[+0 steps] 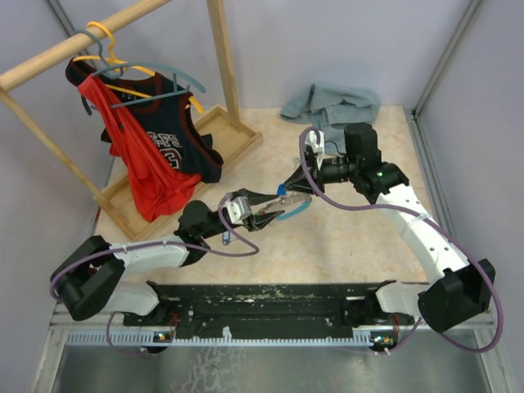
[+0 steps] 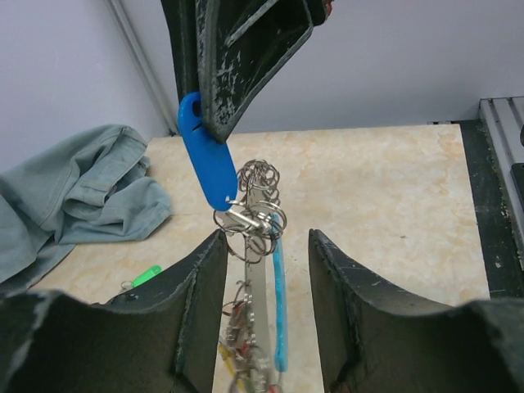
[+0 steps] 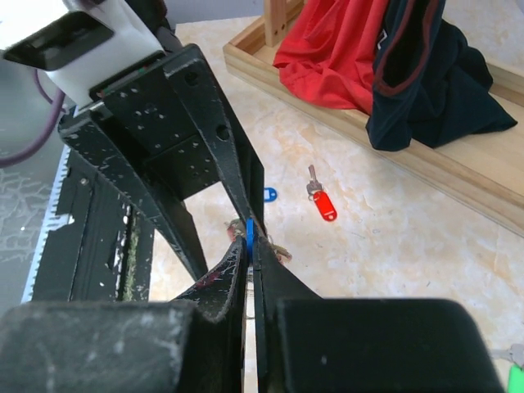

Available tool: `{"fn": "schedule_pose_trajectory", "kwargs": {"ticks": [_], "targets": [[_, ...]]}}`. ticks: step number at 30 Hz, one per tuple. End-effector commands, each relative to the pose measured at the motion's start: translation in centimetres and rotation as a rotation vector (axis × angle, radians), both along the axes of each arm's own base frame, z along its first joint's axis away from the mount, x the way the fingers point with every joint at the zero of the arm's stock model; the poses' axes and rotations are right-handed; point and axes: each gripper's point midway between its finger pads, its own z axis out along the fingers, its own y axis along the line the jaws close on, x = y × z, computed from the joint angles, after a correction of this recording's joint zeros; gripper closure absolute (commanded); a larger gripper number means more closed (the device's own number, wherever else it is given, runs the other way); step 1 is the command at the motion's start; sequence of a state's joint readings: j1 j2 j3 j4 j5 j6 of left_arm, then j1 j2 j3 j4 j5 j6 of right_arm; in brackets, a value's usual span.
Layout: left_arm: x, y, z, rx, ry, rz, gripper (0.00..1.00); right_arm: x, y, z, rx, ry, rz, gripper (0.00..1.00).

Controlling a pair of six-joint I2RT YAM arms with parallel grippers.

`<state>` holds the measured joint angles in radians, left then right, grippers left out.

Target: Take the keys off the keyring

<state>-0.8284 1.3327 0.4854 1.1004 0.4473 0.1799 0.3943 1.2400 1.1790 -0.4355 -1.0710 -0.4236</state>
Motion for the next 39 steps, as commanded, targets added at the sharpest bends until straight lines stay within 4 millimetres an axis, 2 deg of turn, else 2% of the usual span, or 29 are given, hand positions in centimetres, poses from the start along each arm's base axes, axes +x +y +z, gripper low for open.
{"fn": "schedule_pose_trajectory", "kwargs": {"ticks": [1,6,8,15,23,30,33,39], "targets": [[1.1,0.3,0.7,-0.026,0.011,0.052,0.51,-0.5,0.5,2.3,0.070,-0.055,0.065,1.00],[1.7,2.9,1.4,-0.067,0.038,0.170,0.46,0.9,0.0,2.3,0.021,-0.108,-0.010,1.00],[1.3,3.5,1.4,-0.045,0.055,0.174,0.43,0.7,0.0,2.6,0.027,-0.108,0.000,1.00],[-1.0,2.5,0.0,0.002,0.171,0.037,0.26,0.1,0.2,3.3,0.052,-0.091,0.035,1.00],[1.6,1.5,-1.6,0.009,0.329,0.124,0.23,-0.2,0.3,4.2,0.067,-0.087,0.050,1.00],[2.2,0.7,-2.0,0.059,0.359,0.124,0.33,-0.1,0.4,4.6,0.074,-0.080,0.046,1.00],[2.1,0.5,-2.0,0.083,0.346,0.112,0.47,0.0,0.4,4.5,0.073,-0.076,0.040,1.00],[2.2,0.7,-1.8,0.139,0.302,0.114,0.84,0.0,0.2,4.5,0.075,-0.078,0.035,1.00]]}}
